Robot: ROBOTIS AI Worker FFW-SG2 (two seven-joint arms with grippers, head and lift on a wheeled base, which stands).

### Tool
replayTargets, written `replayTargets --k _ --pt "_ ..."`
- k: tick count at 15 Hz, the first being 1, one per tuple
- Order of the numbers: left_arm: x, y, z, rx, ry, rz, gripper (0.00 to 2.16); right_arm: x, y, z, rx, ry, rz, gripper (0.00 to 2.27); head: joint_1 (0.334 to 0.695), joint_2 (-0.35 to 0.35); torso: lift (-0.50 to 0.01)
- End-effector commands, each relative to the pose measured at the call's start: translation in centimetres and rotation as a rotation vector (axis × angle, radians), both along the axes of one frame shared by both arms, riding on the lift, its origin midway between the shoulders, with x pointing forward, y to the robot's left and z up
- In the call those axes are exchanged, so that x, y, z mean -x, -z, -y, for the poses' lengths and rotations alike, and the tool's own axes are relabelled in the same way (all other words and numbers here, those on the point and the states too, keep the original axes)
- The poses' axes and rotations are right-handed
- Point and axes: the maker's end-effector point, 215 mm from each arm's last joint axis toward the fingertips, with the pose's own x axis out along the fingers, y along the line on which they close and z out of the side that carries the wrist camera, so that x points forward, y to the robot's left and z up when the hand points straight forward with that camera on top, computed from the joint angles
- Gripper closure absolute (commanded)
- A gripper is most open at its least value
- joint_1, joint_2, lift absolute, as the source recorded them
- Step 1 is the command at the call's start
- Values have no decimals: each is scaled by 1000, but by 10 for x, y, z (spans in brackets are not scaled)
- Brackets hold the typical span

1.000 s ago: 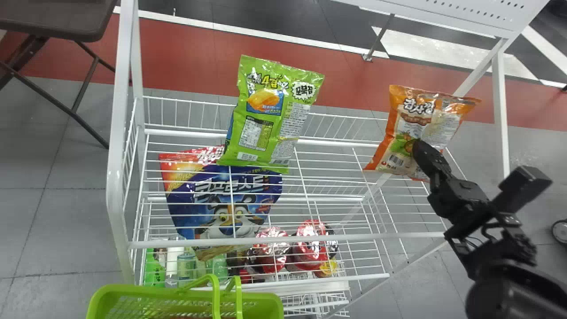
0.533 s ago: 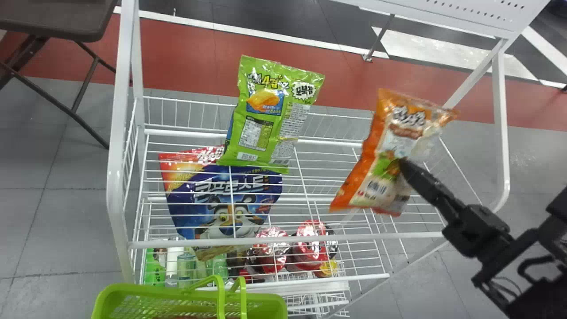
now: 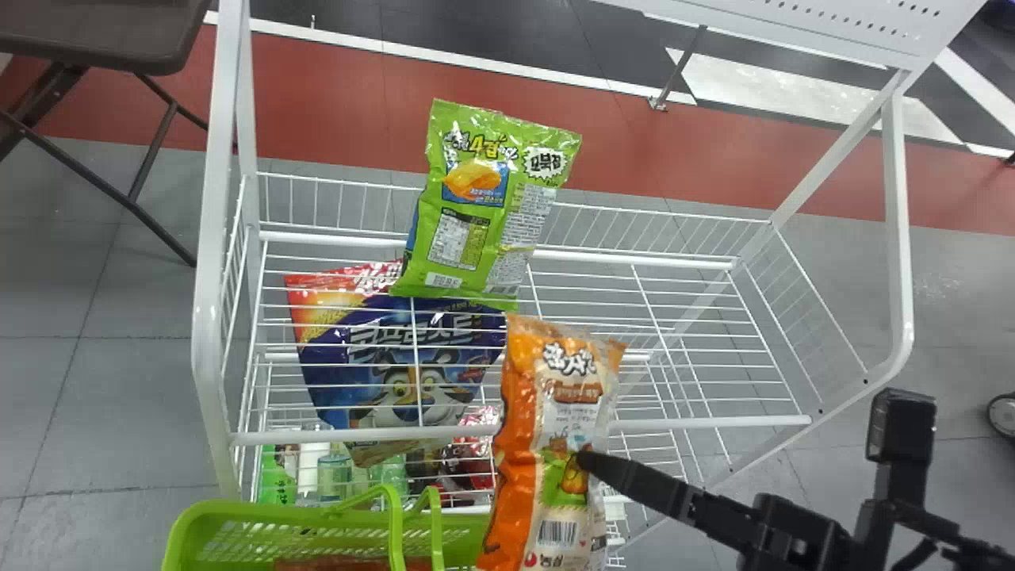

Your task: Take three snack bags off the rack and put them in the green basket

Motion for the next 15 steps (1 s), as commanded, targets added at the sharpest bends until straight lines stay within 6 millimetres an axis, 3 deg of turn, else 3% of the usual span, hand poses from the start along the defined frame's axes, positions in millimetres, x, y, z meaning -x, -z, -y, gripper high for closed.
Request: replayTargets --k 1,6,10,12,15 --pt "-2 -4 0 9 -2 7 1544 15 22 -12 -45 -18 -76 2240 695 -350 -26" --pt "-8 -13 -1 19 -8 27 1544 59 94 -58 -119 -103 -303 2240 695 -350 -26" --pt "-7 -16 -1 29 -6 28 1544 93 157 -65 -26 -142 -479 2240 695 -350 -26" --pt "-8 -18 -2 31 -7 31 1544 82 187 -53 75 -118 -445 2240 695 -350 -26" --pt "-8 -18 -2 31 -7 31 1544 48 207 -29 244 -56 -310 2240 695 -350 -26"
